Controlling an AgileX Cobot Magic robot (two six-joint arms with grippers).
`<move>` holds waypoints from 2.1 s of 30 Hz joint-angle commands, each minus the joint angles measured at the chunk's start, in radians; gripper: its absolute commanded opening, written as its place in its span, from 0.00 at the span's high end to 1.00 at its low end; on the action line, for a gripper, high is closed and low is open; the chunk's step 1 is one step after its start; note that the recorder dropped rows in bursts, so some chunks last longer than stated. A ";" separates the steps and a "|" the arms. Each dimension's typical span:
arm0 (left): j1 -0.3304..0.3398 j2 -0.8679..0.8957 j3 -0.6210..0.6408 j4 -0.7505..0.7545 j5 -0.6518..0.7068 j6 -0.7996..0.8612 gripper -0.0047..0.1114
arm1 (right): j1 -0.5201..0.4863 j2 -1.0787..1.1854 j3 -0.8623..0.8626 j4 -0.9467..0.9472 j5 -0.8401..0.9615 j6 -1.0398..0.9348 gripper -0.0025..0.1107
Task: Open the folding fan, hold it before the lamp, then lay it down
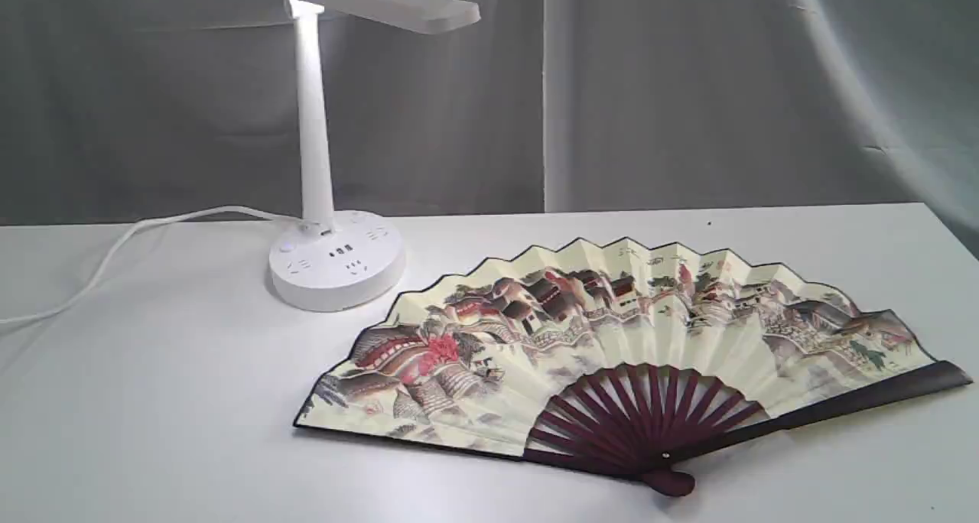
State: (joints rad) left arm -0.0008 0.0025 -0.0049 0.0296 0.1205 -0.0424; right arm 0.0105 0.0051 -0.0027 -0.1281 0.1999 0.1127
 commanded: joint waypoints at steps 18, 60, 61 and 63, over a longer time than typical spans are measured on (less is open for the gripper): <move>0.002 -0.002 0.005 -0.045 0.014 -0.010 0.96 | 0.001 -0.005 0.003 -0.068 0.025 -0.001 0.98; 0.002 -0.002 0.005 -0.038 0.086 -0.006 0.96 | 0.001 -0.005 0.003 -0.066 0.025 -0.001 0.98; 0.002 -0.002 0.005 -0.038 0.086 -0.006 0.96 | 0.001 -0.005 0.003 -0.066 0.025 -0.001 0.98; 0.002 -0.002 0.005 -0.038 0.086 -0.006 0.96 | 0.001 -0.005 0.003 -0.066 0.025 -0.001 0.98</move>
State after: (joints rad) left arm -0.0008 0.0025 -0.0049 -0.0113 0.2166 -0.0442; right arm 0.0105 0.0051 -0.0027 -0.1842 0.2233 0.1127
